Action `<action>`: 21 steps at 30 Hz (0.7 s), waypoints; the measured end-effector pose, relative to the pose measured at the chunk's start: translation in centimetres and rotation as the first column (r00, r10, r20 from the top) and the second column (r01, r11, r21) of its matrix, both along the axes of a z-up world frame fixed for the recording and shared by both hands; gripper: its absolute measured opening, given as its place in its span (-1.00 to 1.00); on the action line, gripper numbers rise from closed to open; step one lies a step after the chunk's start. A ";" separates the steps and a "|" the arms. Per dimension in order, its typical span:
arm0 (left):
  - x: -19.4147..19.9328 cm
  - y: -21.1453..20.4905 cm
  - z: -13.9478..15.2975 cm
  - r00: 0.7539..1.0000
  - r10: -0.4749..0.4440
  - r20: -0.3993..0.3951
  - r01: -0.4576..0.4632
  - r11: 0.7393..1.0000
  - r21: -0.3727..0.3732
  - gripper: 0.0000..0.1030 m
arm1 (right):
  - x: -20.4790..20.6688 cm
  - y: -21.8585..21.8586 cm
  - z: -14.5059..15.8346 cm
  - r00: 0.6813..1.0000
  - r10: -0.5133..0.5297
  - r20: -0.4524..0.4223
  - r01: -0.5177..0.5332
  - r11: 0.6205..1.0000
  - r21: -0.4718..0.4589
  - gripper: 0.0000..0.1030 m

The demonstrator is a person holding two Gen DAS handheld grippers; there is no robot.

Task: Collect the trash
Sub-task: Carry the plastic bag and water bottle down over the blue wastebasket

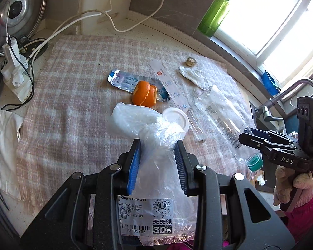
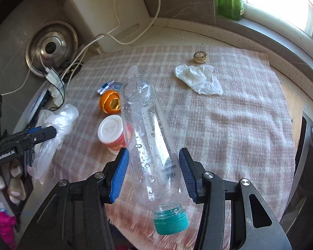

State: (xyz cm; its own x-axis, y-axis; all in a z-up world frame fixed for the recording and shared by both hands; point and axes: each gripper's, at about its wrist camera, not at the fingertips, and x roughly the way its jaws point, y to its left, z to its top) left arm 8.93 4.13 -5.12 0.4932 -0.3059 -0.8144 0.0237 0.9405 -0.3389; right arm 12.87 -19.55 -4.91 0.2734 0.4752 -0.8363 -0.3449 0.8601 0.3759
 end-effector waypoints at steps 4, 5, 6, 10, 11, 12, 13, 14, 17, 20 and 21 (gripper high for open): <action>-2.5 -0.4 -0.7 0.999 -0.031 -0.017 0.031 1.000 -0.004 -0.37 | -3.4 -0.4 0.5 1.000 -0.009 -0.010 0.010 1.000 0.021 -0.06; -3.1 -0.6 -0.9 0.999 -0.039 -0.022 0.039 0.999 -0.003 -0.37 | -4.2 -0.4 0.6 1.000 -0.011 -0.012 0.012 1.000 0.025 -0.06; -3.7 -0.8 -1.2 0.998 -0.048 -0.027 0.048 0.999 -0.004 -0.37 | -5.0 -0.3 0.7 1.000 -0.012 -0.013 0.012 1.000 0.026 -0.06; -6.2 -1.1 -2.2 0.996 -0.077 -0.053 0.076 0.997 -0.012 -0.37 | -8.0 0.4 1.1 1.000 -0.004 -0.026 0.004 1.000 0.031 -0.06; -6.6 -1.2 -2.4 0.995 -0.081 -0.059 0.081 0.997 -0.014 -0.37 | -8.7 0.6 1.1 1.000 -0.003 -0.029 0.003 1.000 0.029 -0.06; -7.1 -1.2 -2.6 0.994 -0.086 -0.067 0.085 0.996 -0.018 -0.37 | -9.3 0.9 1.1 1.000 0.000 -0.032 0.001 1.000 0.026 -0.06; -7.6 -1.2 -2.9 0.993 -0.089 -0.075 0.088 0.996 -0.024 -0.37 | -10.0 1.1 1.1 0.999 0.002 -0.034 -0.001 1.000 0.024 -0.06; -8.1 -1.2 -3.2 0.992 -0.092 -0.082 0.090 0.996 -0.030 -0.37 | -10.5 1.3 1.0 0.999 0.003 -0.038 -0.002 1.000 0.021 -0.06; -9.6 -1.0 -3.9 0.991 -0.096 -0.097 0.093 0.995 -0.040 -0.37 | -12.2 1.8 0.8 0.998 0.007 -0.059 -0.006 1.000 0.019 -0.06; -11.0 -0.7 -4.9 0.989 -0.095 -0.116 0.090 0.995 -0.050 -0.37 | -13.8 2.4 0.2 0.997 0.020 -0.079 -0.019 1.000 0.008 -0.06; -11.5 -0.6 -5.4 0.988 -0.095 -0.126 0.089 0.995 -0.053 -0.37 | -14.4 2.7 -0.1 0.996 0.026 -0.086 -0.026 1.000 0.002 -0.06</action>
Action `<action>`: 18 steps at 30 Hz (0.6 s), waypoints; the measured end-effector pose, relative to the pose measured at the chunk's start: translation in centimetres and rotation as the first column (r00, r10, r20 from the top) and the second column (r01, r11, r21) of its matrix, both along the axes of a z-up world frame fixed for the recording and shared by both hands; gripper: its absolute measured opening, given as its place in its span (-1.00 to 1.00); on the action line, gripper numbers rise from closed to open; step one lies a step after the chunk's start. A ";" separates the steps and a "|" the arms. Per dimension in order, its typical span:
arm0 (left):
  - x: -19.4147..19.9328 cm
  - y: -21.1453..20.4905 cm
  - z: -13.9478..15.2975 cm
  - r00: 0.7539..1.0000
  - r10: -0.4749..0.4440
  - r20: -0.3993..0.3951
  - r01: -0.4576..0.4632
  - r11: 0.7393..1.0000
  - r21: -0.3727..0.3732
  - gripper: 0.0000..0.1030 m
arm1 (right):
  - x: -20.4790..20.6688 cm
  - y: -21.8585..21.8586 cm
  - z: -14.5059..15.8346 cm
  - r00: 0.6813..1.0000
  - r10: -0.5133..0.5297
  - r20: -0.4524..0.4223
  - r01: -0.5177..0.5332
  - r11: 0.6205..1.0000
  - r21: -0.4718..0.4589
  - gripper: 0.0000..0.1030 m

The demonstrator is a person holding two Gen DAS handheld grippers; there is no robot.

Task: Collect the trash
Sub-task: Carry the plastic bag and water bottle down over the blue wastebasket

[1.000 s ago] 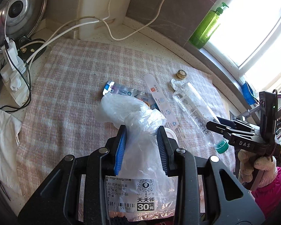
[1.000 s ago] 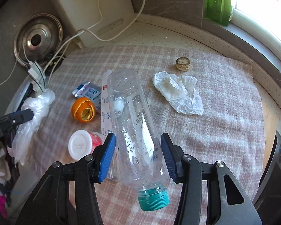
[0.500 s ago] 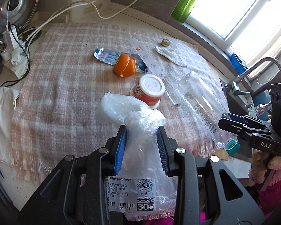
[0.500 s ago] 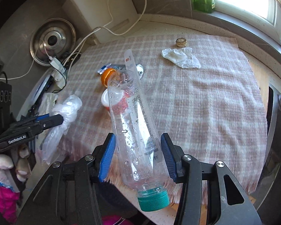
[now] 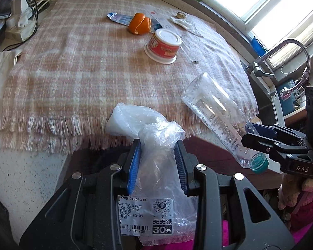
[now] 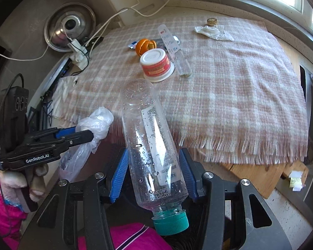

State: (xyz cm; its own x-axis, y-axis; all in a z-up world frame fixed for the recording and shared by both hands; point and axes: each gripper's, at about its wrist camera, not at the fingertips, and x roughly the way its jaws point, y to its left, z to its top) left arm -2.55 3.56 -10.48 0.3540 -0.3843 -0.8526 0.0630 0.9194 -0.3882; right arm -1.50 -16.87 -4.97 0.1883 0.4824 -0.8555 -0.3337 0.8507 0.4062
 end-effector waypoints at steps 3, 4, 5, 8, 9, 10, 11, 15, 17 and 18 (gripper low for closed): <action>-1.3 0.2 -1.6 0.999 0.000 -0.037 -0.001 1.000 -0.007 -0.37 | -1.5 0.7 -0.9 0.999 0.018 -0.029 -0.018 1.000 -0.011 -0.06; -1.7 0.2 -2.2 0.999 -0.001 -0.051 0.001 1.000 -0.007 -0.37 | -1.9 0.9 -1.3 0.999 0.025 -0.040 -0.026 1.000 -0.015 -0.06; -2.1 0.2 -2.8 0.998 -0.003 -0.065 0.002 1.000 -0.005 -0.37 | -2.5 1.2 -1.7 0.998 0.032 -0.049 -0.033 0.999 -0.020 -0.06; -3.0 0.0 -4.6 0.994 -0.012 -0.106 0.012 1.000 -0.002 -0.37 | -3.5 1.8 -2.9 0.996 0.049 -0.078 -0.052 0.998 -0.035 -0.06; -3.3 -0.1 -5.1 0.993 -0.016 -0.119 0.016 1.000 -0.002 -0.37 | -3.8 1.9 -3.2 0.995 0.054 -0.087 -0.057 0.998 -0.039 -0.06; -3.5 -0.3 -5.5 0.991 -0.021 -0.129 0.021 1.000 -0.001 -0.37 | -4.1 2.1 -3.5 0.994 0.058 -0.096 -0.063 0.997 -0.042 -0.06; -3.7 -0.5 -5.9 0.990 -0.025 -0.138 0.026 1.000 0.001 -0.37 | -4.4 2.2 -3.8 0.992 0.064 -0.104 -0.069 0.997 -0.044 -0.06; -4.2 -1.1 -7.6 0.985 -0.037 -0.167 0.038 0.999 0.006 -0.37 | -5.4 2.7 -5.0 0.988 0.089 -0.125 -0.098 0.993 -0.066 -0.06; -4.3 -1.2 -8.7 0.982 -0.029 -0.186 0.030 1.000 0.001 -0.37 | -5.9 3.0 -5.7 0.987 0.099 -0.130 -0.110 0.991 -0.081 -0.06; -4.3 -1.2 -9.3 0.980 -0.024 -0.197 0.024 1.000 -0.002 -0.37 | -6.0 3.2 -6.1 0.985 0.103 -0.136 -0.115 0.990 -0.086 -0.06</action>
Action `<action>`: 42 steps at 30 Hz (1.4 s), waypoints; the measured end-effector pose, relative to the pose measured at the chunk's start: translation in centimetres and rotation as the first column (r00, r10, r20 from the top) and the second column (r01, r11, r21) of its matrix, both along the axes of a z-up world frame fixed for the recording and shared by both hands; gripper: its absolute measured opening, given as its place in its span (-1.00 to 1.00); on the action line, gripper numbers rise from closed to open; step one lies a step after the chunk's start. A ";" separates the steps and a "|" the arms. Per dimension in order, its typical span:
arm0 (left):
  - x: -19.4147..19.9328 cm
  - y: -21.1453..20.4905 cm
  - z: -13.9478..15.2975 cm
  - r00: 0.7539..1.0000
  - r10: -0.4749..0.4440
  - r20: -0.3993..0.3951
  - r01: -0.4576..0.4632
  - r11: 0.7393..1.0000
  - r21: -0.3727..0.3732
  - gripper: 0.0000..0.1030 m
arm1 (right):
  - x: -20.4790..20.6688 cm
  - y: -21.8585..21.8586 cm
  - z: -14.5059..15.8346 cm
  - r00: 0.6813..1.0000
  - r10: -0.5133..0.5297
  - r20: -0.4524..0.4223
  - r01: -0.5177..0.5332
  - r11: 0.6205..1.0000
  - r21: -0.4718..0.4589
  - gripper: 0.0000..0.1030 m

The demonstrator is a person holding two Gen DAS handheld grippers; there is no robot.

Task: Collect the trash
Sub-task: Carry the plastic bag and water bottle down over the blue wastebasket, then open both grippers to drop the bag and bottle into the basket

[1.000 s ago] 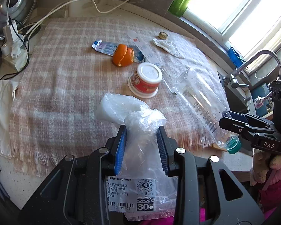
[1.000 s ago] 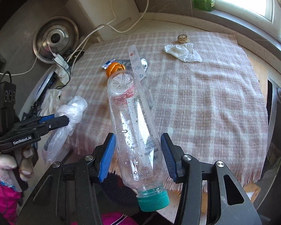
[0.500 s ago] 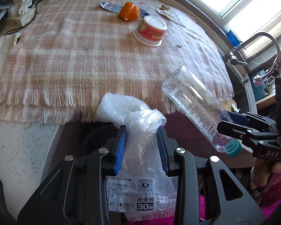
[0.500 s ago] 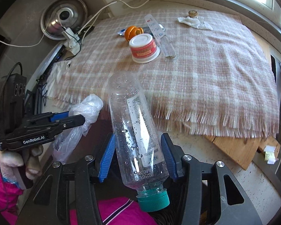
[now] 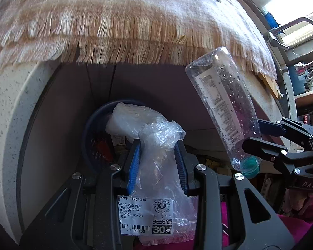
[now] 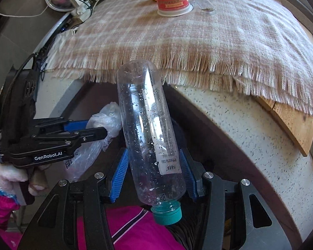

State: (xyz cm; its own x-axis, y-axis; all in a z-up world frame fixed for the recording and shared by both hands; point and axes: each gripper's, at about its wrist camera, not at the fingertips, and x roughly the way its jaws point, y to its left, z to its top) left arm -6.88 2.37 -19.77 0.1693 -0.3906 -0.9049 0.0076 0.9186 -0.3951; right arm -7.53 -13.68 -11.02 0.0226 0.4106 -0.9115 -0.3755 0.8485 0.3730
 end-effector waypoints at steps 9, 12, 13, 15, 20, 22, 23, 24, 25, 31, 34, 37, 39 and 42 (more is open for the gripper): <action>-0.2 0.2 -4.2 0.997 0.028 -0.076 -0.027 1.000 0.016 -0.37 | -1.0 1.4 -3.7 0.997 0.039 -0.068 -0.040 0.999 -0.020 -0.06; -0.1 0.2 -5.4 0.995 0.037 -0.097 -0.034 0.999 0.025 -0.37 | -1.2 2.1 -5.4 0.995 0.055 -0.084 -0.059 0.997 -0.050 -0.06; -0.1 0.1 -5.8 0.994 0.036 -0.101 -0.033 0.999 0.031 -0.37 | -1.2 2.2 -5.9 0.994 0.057 -0.089 -0.063 0.996 -0.059 -0.06; 0.0 -0.2 -6.4 0.993 0.028 -0.112 -0.023 0.999 0.041 -0.37 | -1.1 2.5 -7.0 0.993 0.060 -0.105 -0.068 0.995 -0.073 -0.06; 0.1 -0.9 -8.2 0.992 0.008 -0.127 0.002 0.997 0.081 -0.37 | -0.7 2.7 -9.7 0.990 0.046 -0.137 -0.063 0.991 -0.119 -0.06; 0.2 -1.1 -8.7 0.992 0.011 -0.129 0.001 0.996 0.093 -0.37 | -0.6 2.7 -10.6 0.989 0.043 -0.145 -0.062 0.989 -0.132 -0.06; 0.2 -1.3 -9.0 0.991 0.013 -0.132 0.000 0.995 0.098 -0.37 | -0.5 2.8 -11.0 0.988 0.043 -0.148 -0.063 0.989 -0.137 -0.06; 0.3 -1.3 -9.3 0.991 0.016 -0.136 -0.002 0.995 0.102 -0.37 | -0.4 3.0 -11.3 0.988 0.044 -0.150 -0.065 0.988 -0.141 -0.06; 0.3 -1.5 -9.5 0.990 0.021 -0.140 -0.006 0.994 0.106 -0.37 | -0.3 3.4 -11.6 0.987 0.046 -0.152 -0.068 0.987 -0.144 -0.06; 0.5 -0.8 -10.0 0.988 0.040 -0.147 -0.023 0.993 0.119 -0.37 | -0.2 4.2 -12.7 0.988 0.054 -0.144 -0.077 0.985 -0.156 -0.06; 0.4 -0.8 -10.3 0.988 0.044 -0.149 -0.024 0.991 0.130 -0.36 | -0.2 4.2 -13.1 0.988 0.056 -0.140 -0.078 0.985 -0.155 -0.07; 0.3 -1.1 -9.9 0.989 0.041 -0.142 -0.020 0.989 0.149 -0.36 | 0.0 4.7 -13.1 0.990 0.058 -0.130 -0.078 0.985 -0.153 -0.06; 0.4 -1.0 -9.8 0.989 0.041 -0.139 -0.018 0.986 0.163 -0.24 | -0.2 4.8 -13.0 0.990 0.061 -0.130 -0.081 0.986 -0.149 -0.04; 0.3 -0.9 -9.2 0.991 0.053 -0.119 -0.033 0.986 0.164 0.00 | 0.1 4.8 -12.7 0.991 0.061 -0.121 -0.079 0.984 -0.157 -0.03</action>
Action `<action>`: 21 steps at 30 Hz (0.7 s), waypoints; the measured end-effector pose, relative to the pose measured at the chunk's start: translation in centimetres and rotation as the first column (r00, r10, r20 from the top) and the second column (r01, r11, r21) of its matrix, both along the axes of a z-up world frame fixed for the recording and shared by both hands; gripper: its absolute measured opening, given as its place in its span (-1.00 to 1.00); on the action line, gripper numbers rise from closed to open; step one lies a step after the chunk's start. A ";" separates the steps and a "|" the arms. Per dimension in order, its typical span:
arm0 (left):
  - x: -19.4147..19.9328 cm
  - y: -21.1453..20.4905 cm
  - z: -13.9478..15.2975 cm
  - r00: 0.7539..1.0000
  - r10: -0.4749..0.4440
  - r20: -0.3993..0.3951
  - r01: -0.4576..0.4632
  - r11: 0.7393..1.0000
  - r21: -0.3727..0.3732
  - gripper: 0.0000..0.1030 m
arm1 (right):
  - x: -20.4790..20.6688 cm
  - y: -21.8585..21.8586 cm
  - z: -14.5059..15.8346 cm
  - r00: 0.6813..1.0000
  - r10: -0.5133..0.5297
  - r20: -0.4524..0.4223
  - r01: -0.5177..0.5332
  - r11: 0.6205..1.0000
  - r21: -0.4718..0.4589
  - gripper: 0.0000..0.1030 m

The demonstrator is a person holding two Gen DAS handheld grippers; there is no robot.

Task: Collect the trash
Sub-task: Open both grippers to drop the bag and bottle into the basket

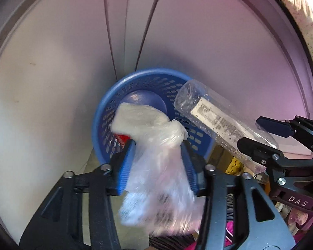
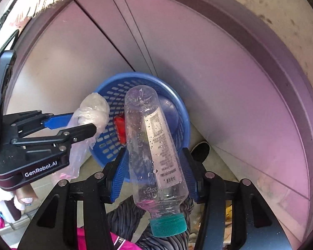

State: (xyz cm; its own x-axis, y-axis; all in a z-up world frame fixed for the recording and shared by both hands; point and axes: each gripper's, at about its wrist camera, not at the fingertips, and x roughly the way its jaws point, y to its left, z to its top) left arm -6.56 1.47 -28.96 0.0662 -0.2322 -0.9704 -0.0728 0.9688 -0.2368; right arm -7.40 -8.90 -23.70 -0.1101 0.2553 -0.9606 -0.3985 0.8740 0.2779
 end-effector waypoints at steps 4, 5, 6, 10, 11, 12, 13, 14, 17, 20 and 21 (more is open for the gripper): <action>-0.3 0.2 0.4 1.000 0.008 0.013 -0.008 1.000 0.007 0.27 | 0.6 0.0 0.8 1.000 -0.008 0.010 0.008 1.000 0.013 -0.02; -0.3 0.3 0.6 1.000 0.008 0.015 -0.008 1.000 0.008 0.27 | 0.7 -0.1 1.0 1.000 -0.013 0.011 0.013 1.000 0.016 -0.02; -0.4 0.3 0.8 1.000 0.009 0.020 -0.009 1.000 0.011 0.27 | 0.6 -0.4 1.3 1.000 -0.017 0.010 0.017 1.000 0.021 -0.02; -0.6 0.4 1.5 0.999 0.015 0.036 -0.015 1.000 0.008 0.27 | 0.8 -0.7 2.1 1.000 -0.028 0.014 0.028 0.999 0.034 -0.02; -0.7 0.5 1.8 0.999 0.014 0.039 -0.015 1.000 0.007 0.27 | 0.8 -0.8 2.2 0.999 -0.029 0.016 0.029 0.999 0.037 -0.02; -0.8 0.5 2.1 0.999 0.015 0.043 -0.015 1.000 0.007 0.27 | 0.9 -0.8 2.5 0.999 -0.030 0.017 0.029 0.999 0.040 -0.02; -0.6 0.7 1.9 0.999 0.016 0.049 -0.016 1.000 0.005 0.27 | 0.9 -0.9 2.7 0.999 -0.030 0.019 0.029 0.999 0.043 -0.02; -0.6 0.9 1.9 0.998 0.016 0.059 -0.016 1.000 0.002 0.27 | 0.9 -1.0 3.0 0.999 -0.031 0.021 0.030 0.999 0.046 -0.02; -0.6 1.9 3.1 0.996 0.019 0.086 -0.019 1.000 -0.005 0.27 | 1.1 -1.1 3.8 0.999 -0.036 0.032 0.034 0.998 0.059 -0.02; -0.7 2.4 5.1 0.992 0.026 0.123 -0.023 0.999 -0.024 0.27 | 1.2 -1.6 5.6 0.997 -0.041 0.059 0.036 0.996 0.081 -0.02; -0.8 2.4 6.0 0.990 0.023 0.137 -0.020 0.999 -0.027 0.27 | 1.3 -1.8 6.5 0.997 -0.043 0.070 0.036 0.995 0.096 -0.02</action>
State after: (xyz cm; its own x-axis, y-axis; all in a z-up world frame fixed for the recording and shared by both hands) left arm -7.39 3.90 -22.98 0.2040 -0.2535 -0.9456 -0.0584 0.9610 -0.2702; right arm -6.11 -10.72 -17.16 -0.0300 0.3486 -0.9368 -0.3862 0.8604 0.3325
